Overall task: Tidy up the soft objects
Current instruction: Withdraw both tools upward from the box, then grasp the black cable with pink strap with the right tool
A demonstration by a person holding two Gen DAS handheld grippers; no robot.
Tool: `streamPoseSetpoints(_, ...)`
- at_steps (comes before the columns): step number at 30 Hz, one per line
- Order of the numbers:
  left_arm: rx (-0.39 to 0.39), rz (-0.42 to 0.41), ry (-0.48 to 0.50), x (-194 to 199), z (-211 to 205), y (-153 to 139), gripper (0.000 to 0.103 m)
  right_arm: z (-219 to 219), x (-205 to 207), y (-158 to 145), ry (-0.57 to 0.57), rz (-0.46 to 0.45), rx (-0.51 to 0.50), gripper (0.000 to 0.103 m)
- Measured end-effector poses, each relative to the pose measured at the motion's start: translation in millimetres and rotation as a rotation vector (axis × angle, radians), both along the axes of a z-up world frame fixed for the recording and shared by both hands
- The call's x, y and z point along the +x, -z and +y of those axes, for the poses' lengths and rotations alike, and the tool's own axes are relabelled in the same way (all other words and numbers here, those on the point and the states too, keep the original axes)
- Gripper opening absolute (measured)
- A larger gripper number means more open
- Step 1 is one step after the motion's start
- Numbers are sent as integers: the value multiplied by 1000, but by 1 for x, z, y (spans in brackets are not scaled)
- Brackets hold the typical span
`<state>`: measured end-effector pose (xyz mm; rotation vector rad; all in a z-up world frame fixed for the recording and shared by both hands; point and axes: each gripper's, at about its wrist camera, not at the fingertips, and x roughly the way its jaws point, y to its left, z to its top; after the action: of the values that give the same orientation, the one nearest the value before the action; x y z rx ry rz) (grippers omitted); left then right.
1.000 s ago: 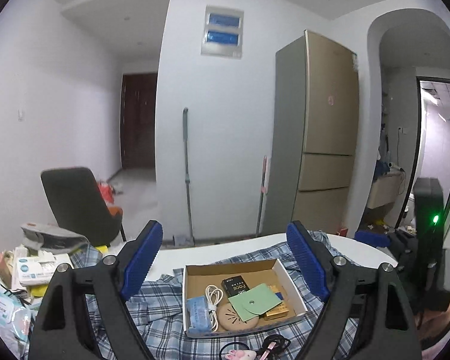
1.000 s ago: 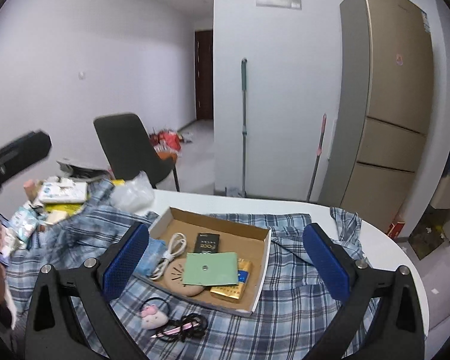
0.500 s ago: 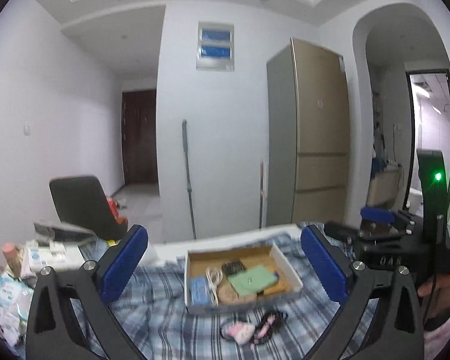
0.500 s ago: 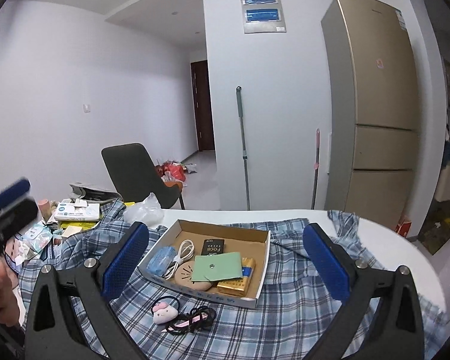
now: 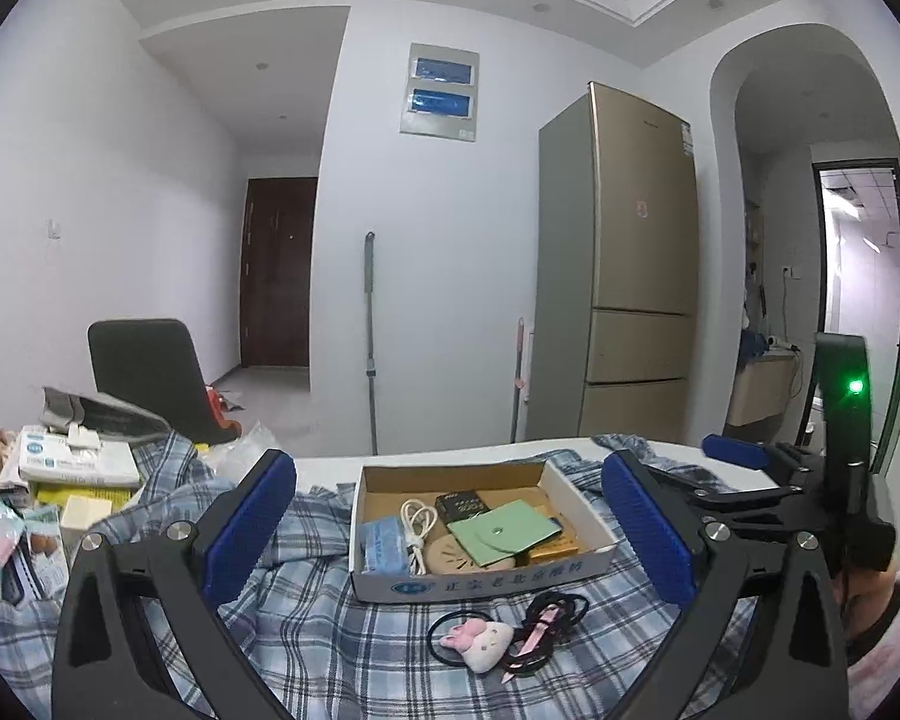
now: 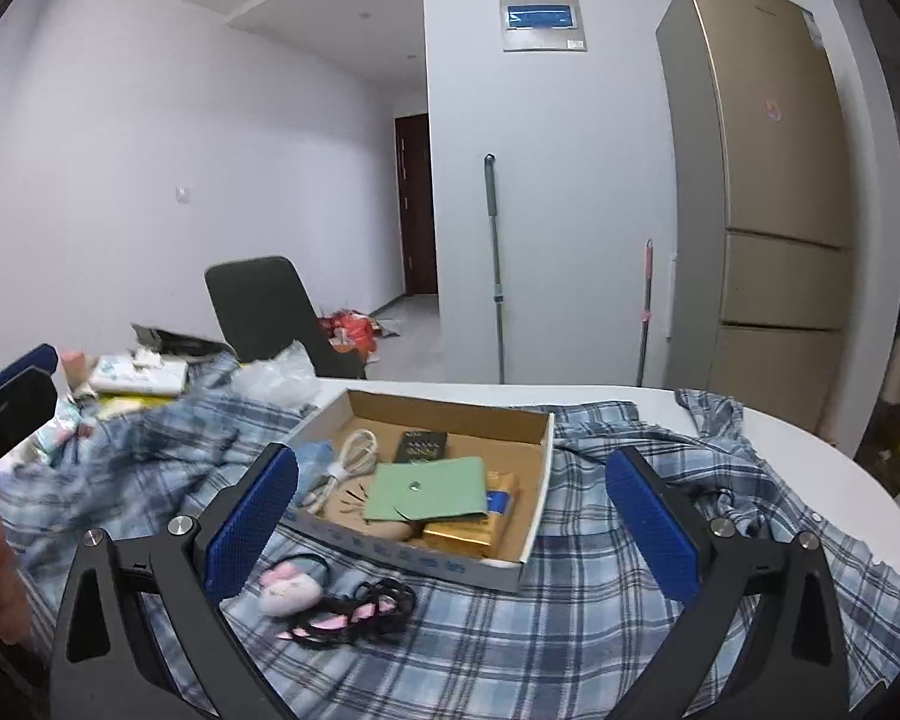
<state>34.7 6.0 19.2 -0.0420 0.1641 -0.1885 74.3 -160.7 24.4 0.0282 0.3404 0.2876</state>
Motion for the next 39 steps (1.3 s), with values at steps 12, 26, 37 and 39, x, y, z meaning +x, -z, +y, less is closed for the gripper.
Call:
streamPoseSetpoints(12,11,110,-35,25,5,37,103,11,12,29,-47,85,-65,102)
streamPoseSetpoints(26,14,147,-52,32,10,37,103,34,25,38,-206,239,-113,90)
streamPoseSetpoints(37,-7,232,-46,43,16,41,102,55,56,83,-261,518,-167,69)
streamPoseSetpoints(39,10,236,-49,43,13,43,102,58,57,90,-265,527,-180,61)
